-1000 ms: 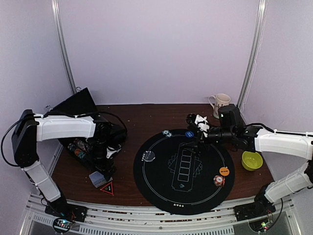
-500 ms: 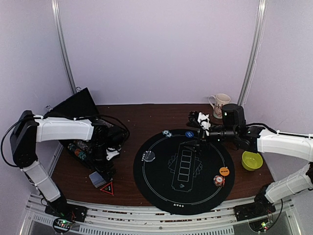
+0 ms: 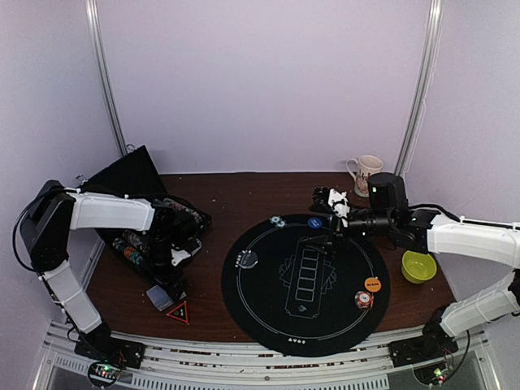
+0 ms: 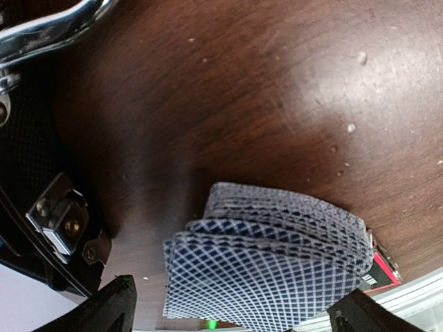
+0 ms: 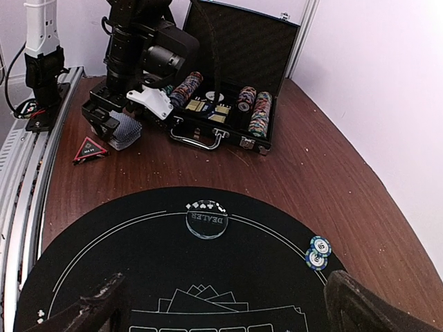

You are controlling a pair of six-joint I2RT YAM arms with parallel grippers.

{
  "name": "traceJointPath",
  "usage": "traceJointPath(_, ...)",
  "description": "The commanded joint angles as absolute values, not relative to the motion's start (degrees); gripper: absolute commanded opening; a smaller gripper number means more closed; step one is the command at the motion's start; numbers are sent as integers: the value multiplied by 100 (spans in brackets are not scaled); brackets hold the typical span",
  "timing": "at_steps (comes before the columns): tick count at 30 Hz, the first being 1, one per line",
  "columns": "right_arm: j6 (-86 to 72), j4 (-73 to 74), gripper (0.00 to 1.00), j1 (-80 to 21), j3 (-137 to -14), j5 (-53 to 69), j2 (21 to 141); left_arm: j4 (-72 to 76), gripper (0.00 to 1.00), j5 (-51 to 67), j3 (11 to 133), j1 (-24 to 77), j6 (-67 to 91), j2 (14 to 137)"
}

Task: Distribute texas hold em gaming equipment
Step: Move the poker card to the center of the board.

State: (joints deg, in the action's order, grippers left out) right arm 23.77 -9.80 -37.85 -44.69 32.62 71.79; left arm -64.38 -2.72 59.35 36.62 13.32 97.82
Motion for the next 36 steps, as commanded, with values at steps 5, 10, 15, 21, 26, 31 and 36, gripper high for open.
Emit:
traceJointPath(5, 2464, -933, 100, -3790, -4543, 3433, 7111, -6296, 95, 157, 5848, 3544, 1081, 9984)
traceJointPath(10, 2487, -912, 100, -3790, -4546, 3409, 7093, -6104, 92, 524, 5682, 3542, 1028, 10166)
traceJointPath(15, 2511, -874, 100, -3793, -4555, 3398, 7076, -5796, 86, 526, 5384, 3542, 1096, 10232)
traceJointPath(21, 2526, -831, 100, -3794, -4576, 3324, 7052, -5776, 71, 373, 5733, 3740, 1110, 10265)
traceJointPath(26, 2558, -774, 100, -3788, -4588, 3240, 7023, -5198, 68, 58, 6280, 4276, 982, 10496)
traceJointPath(31, 2566, -689, 100, -3788, -4623, 3196, 6983, -5192, 66, 37, 7140, 4478, 808, 11327)
traceJointPath(36, 2619, -629, 100, -3792, -4616, 3108, 6968, -5201, 74, 141, 7470, 4552, 587, 11564)
